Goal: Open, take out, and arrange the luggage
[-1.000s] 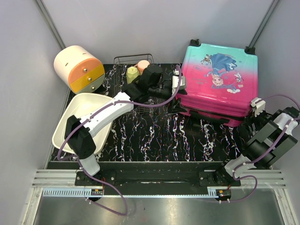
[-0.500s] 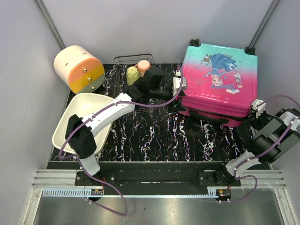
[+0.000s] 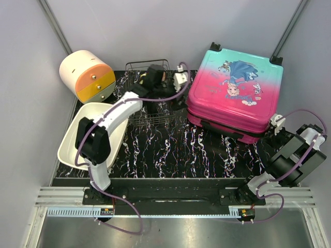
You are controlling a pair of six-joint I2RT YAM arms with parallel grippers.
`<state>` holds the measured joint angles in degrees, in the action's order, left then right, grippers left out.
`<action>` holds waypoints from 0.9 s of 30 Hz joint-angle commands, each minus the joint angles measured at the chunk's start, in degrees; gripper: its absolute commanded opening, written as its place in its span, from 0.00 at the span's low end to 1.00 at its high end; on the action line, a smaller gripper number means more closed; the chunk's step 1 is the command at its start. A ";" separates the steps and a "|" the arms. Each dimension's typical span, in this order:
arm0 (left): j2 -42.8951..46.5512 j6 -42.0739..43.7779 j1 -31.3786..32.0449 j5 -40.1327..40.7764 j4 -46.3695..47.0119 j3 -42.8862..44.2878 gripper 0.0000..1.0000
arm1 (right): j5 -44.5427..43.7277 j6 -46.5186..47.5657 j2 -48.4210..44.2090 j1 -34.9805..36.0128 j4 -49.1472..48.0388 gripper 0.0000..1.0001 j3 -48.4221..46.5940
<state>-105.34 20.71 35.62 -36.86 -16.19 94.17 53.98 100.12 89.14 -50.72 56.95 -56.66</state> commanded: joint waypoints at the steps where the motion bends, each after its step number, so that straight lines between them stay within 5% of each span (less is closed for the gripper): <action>1: 0.14 15.57 -5.46 -5.07 -8.77 3.83 0.96 | -1.42 -3.26 -0.20 0.09 4.14 0.00 -1.52; 5: -3.55 19.63 -5.56 -1.20 -7.99 4.79 0.95 | -1.50 -3.61 -0.55 0.18 6.06 0.00 -1.96; 12: -8.48 9.80 0.67 5.03 6.31 4.97 0.90 | -1.51 -1.77 -4.50 0.18 10.81 0.00 0.24; 19: -8.13 1.80 7.17 9.34 11.08 1.73 0.81 | 0.42 2.81 -8.89 0.79 17.76 0.00 3.39; 27: -8.92 -7.52 11.67 14.01 12.93 1.81 0.67 | 5.43 -11.04 -14.51 10.01 9.34 0.00 8.59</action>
<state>-113.71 20.29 41.04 -21.85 -14.63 95.22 52.05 98.28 78.87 -46.22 61.56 -49.58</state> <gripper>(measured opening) 0.698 0.151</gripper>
